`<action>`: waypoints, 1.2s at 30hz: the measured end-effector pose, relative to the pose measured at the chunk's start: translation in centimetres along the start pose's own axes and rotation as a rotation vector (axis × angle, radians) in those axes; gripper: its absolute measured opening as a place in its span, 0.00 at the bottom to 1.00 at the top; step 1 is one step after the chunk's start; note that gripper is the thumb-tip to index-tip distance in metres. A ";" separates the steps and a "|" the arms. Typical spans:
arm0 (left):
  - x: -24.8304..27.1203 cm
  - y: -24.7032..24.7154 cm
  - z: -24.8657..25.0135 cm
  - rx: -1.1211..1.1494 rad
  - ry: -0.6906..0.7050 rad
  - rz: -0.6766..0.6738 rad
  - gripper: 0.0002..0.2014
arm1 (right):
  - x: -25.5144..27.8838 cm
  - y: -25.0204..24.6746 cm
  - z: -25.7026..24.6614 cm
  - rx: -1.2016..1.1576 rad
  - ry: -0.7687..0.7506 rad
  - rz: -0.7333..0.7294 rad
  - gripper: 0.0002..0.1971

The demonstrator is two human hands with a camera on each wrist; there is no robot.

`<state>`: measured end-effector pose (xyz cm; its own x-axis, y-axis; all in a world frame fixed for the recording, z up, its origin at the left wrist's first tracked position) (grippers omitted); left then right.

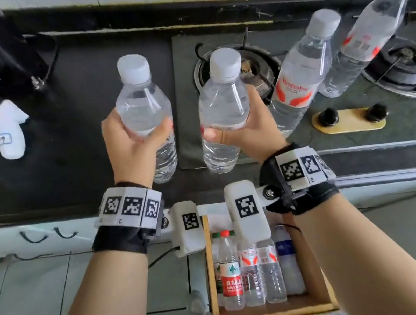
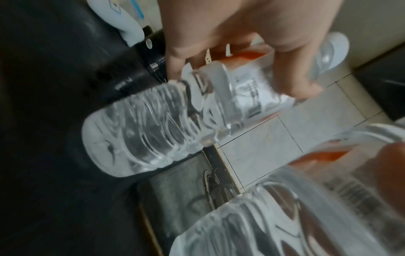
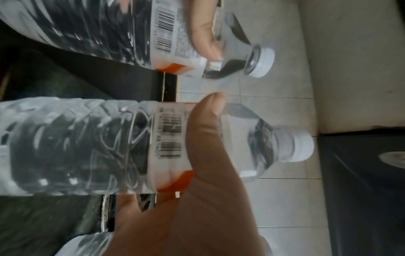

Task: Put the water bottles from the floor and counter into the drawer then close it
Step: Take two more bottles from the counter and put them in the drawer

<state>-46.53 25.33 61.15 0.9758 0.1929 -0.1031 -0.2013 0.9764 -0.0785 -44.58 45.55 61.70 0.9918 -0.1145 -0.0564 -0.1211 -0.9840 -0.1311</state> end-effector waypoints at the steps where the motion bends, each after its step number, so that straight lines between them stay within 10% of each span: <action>1: 1.2 -0.2 -0.4 0.001 -0.004 0.000 0.18 | 0.9 -0.1 0.0 -0.022 -0.003 -0.016 0.37; 7: 8.6 1.8 -1.8 0.367 -0.047 -0.070 0.25 | 6.3 -2.0 0.8 -0.177 0.058 -0.153 0.42; 15: 17.7 9.1 -8.3 0.246 -0.196 -0.276 0.32 | 13.9 -9.1 11.6 0.145 0.312 -0.221 0.40; 24: 24.7 12.8 -26.5 -0.185 -0.657 -0.320 0.15 | 20.3 -12.3 32.7 0.492 0.795 -0.230 0.41; 33: 26.6 11.4 -38.1 -0.647 -0.939 -0.424 0.37 | 23.4 -13.3 44.6 0.639 1.176 -0.087 0.46; 36: 26.6 11.3 -39.9 -0.760 -0.960 -0.538 0.47 | 23.9 -13.0 46.4 0.722 1.196 -0.115 0.33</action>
<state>-26.28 37.63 17.94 0.5580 0.1018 0.8236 0.5336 0.7161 -0.4500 -21.21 61.93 16.13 0.3865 -0.4446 0.8080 0.3307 -0.7511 -0.5714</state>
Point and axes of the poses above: each hand's wrist, its own x-axis away from the middle knuckle, its own y-axis out of the palm, z = x × y, the point moved 8 cm from there along -x, towards the middle knuckle
